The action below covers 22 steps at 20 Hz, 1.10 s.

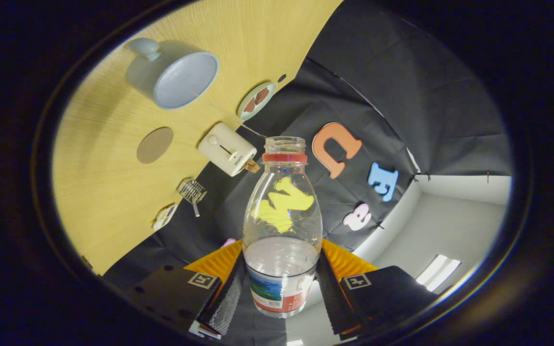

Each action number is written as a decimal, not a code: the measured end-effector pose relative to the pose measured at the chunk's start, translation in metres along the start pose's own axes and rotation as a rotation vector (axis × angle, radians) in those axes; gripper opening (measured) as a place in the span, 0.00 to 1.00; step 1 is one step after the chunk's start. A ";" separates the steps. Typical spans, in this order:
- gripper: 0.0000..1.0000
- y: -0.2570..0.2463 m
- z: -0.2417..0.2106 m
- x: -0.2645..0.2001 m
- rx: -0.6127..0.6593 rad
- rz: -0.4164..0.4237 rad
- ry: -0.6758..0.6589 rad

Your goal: Take the bottle from table, then pour the juice into the cup, finally place the bottle on the coaster

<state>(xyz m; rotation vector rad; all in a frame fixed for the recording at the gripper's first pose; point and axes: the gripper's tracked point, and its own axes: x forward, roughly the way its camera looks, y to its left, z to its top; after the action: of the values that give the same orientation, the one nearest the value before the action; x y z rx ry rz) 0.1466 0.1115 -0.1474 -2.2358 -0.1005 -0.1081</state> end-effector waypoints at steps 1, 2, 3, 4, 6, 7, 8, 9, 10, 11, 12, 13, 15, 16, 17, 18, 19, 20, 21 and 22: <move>0.80 -0.001 0.002 0.000 -0.003 -0.009 -0.008; 0.80 0.000 0.002 0.000 -0.004 -0.009 -0.009; 0.80 0.001 0.000 -0.001 0.002 -0.006 -0.005; 0.80 0.002 0.001 -0.001 0.006 -0.005 -0.003; 0.81 0.007 0.002 0.001 0.013 0.001 -0.006; 0.81 0.009 0.002 0.001 0.017 0.003 -0.003; 0.81 0.010 0.001 0.000 0.027 0.007 -0.002; 0.81 0.012 0.000 0.001 0.048 0.011 0.000; 0.81 0.015 -0.001 0.001 0.077 0.021 0.004; 0.81 0.018 -0.003 0.000 0.111 0.035 0.009; 0.81 0.018 -0.004 -0.001 0.160 0.044 0.014; 0.80 0.018 -0.005 -0.001 0.210 0.051 0.020; 0.81 0.016 -0.001 -0.002 0.308 0.052 0.017; 0.81 0.015 -0.001 -0.003 0.353 0.053 0.019; 0.81 0.016 -0.003 -0.003 0.399 0.055 0.026; 0.81 0.018 -0.003 -0.004 0.449 0.066 0.031; 0.81 0.021 -0.005 -0.003 0.507 0.078 0.040; 0.81 0.023 -0.007 -0.004 0.560 0.088 0.050; 0.81 0.023 -0.009 -0.004 0.608 0.090 0.060; 0.81 0.021 -0.012 -0.003 0.652 0.084 0.071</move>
<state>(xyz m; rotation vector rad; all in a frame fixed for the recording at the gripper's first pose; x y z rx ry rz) 0.1454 0.0889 -0.1569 -1.5812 0.0002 -0.0925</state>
